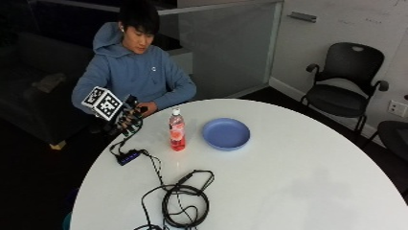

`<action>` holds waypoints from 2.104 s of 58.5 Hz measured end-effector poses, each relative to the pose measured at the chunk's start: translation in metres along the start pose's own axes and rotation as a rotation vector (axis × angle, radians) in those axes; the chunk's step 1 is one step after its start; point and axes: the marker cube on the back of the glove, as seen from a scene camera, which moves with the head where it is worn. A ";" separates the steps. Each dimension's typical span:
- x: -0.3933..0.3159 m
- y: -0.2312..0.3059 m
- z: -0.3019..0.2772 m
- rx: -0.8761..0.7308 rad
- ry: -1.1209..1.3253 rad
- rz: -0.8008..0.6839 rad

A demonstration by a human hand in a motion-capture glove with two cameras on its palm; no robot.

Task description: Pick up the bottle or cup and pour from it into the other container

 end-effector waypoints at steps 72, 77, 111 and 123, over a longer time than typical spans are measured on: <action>-0.079 -0.088 0.161 0.302 -0.874 -0.013; -0.083 -0.091 0.162 0.335 -0.859 -0.016; -0.152 -0.145 0.119 0.041 -0.254 -0.039; -0.187 -0.172 0.112 -0.192 0.305 -0.066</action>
